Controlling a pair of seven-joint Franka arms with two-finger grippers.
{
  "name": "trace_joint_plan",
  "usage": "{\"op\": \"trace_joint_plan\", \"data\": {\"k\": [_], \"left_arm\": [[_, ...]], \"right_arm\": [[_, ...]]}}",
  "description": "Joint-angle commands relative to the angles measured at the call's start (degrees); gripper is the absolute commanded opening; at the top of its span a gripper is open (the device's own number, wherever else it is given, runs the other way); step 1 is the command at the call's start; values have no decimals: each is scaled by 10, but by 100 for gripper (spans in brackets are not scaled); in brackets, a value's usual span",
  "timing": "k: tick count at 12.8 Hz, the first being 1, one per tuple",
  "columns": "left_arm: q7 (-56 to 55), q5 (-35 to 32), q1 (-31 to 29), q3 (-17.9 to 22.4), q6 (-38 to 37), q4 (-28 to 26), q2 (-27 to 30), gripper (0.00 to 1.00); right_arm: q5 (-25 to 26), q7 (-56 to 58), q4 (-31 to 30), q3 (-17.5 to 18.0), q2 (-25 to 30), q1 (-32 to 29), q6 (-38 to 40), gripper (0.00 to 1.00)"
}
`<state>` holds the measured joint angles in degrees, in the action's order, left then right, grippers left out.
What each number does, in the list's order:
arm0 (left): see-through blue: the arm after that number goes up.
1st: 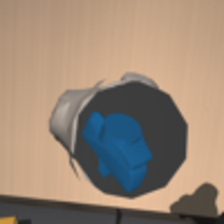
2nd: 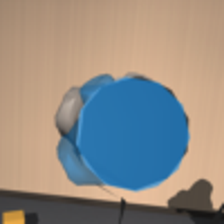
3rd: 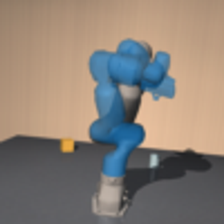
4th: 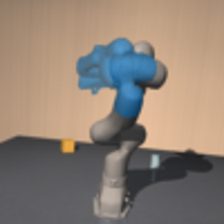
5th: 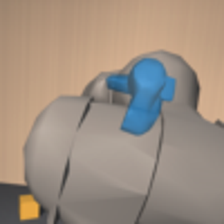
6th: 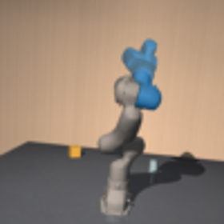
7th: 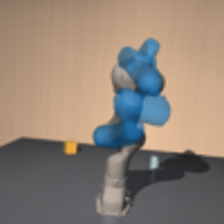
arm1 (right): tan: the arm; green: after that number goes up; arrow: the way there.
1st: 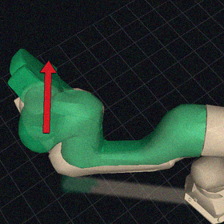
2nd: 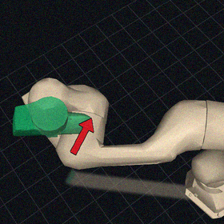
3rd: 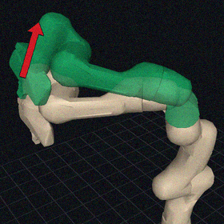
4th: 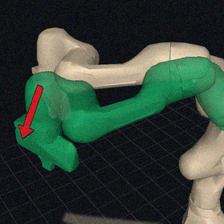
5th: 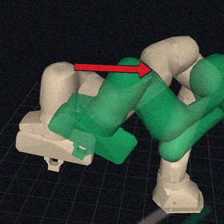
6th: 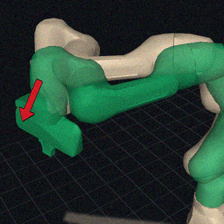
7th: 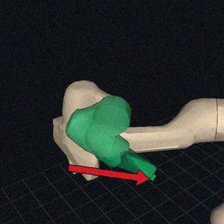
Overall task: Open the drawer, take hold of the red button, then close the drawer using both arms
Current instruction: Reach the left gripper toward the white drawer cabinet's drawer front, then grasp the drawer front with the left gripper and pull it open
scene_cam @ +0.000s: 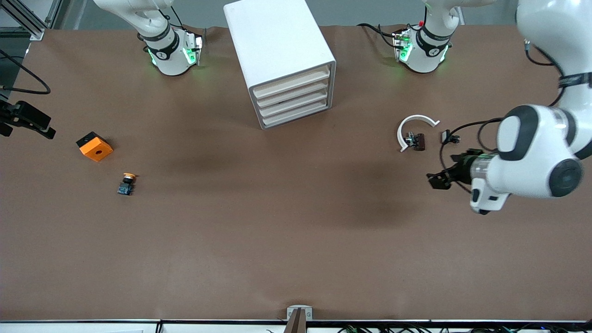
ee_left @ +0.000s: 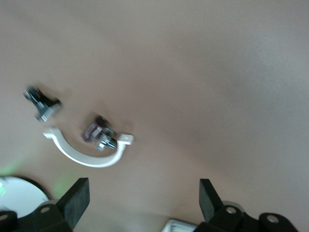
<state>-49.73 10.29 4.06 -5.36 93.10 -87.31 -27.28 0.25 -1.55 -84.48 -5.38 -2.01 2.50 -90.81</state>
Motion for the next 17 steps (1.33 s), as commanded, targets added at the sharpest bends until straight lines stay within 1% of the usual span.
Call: {"op": "trace_joint_plan", "data": {"k": [1,2,3,4,5,6,7,8,10,12,15,17], "left_arm": [[-187,9,48,2,9,40,-51,100],[-267,9,65,2,9,62,-79,100],[-338,9,86,2,9,67,-95,100],[-378,8,102,2,9,67,-107,100],[-389,11,112,2,11,68,-110,100],[-401,45,112,2,11,69,-113,100],[-435,105,111,3,10,67,-112,100],[-489,143,112,3,10,65,-115,100],[-573,174,115,0,9,65,-120,100],[-623,224,140,-1,3,63,-128,100],[-678,241,177,-4,-42,61,-153,100],[-708,275,197,-5,-69,60,-174,100]], "right_arm": [[0,2,13,3,-5,-3,3,100],[0,2,13,3,-5,-4,3,100],[0,2,13,3,-5,-3,3,100],[0,2,13,3,-5,-3,3,100],[-1,2,13,3,-5,-2,3,100],[0,2,13,3,-5,-1,3,100],[0,2,13,3,-5,-1,3,100],[-1,2,13,3,-5,-1,3,100],[-1,2,13,3,-5,-1,3,100],[-1,2,13,3,-5,-2,3,100],[-1,2,13,3,-5,-1,2,100],[-2,2,13,3,-5,-1,2,100]]}}
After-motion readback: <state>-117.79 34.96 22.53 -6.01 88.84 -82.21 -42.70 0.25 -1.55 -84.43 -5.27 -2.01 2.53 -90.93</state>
